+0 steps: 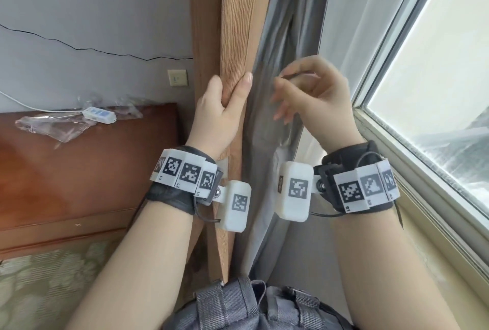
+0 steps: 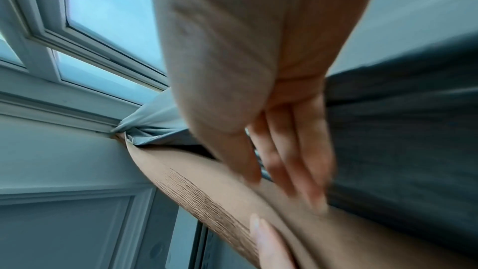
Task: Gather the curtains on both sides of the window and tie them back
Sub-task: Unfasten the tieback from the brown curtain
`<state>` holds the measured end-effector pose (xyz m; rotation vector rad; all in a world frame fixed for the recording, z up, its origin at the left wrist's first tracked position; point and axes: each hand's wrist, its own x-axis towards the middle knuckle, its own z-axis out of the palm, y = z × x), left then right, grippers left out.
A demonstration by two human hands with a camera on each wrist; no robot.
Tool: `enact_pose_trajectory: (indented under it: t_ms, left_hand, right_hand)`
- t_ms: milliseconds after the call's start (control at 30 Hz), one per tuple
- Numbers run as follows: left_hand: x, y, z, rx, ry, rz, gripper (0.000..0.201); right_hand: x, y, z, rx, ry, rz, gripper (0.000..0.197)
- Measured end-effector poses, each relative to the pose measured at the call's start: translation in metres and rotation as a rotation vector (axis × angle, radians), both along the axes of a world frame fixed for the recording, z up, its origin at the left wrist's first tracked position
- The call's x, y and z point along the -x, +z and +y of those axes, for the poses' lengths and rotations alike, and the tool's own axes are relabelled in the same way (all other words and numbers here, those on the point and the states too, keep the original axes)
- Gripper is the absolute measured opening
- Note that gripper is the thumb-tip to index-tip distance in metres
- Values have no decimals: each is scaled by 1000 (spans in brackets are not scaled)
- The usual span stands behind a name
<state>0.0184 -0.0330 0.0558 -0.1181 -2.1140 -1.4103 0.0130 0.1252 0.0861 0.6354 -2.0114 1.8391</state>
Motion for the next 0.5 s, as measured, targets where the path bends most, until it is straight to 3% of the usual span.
enact_pose_trajectory:
  t_ms: [67,133,200,267,433,500]
  left_hand:
    - [1,-2,-3,-12,30,13,47]
    - [1,-3,-6,-8,51,14,46]
    - [1,-5,-9,-27,53,27,39]
    - [2,-7,-10,-49,57,37,45]
    - [-5,-3,-10,-29,-8,11,38]
    - [-8,0,-8,-18,-59,-49,71]
  right_hand:
    - [4,-6,2,10,-299,179,20]
    - [8,-12,3,-28,-434,223,41]
    - [11,-16,1,-74,-370,144,43]
    - [11,-19,-4,-167,-286,135,20]
    - [10,-28,-28,-462,-32,148,23]
    - [8,-29,-38,-559,71,152,10]
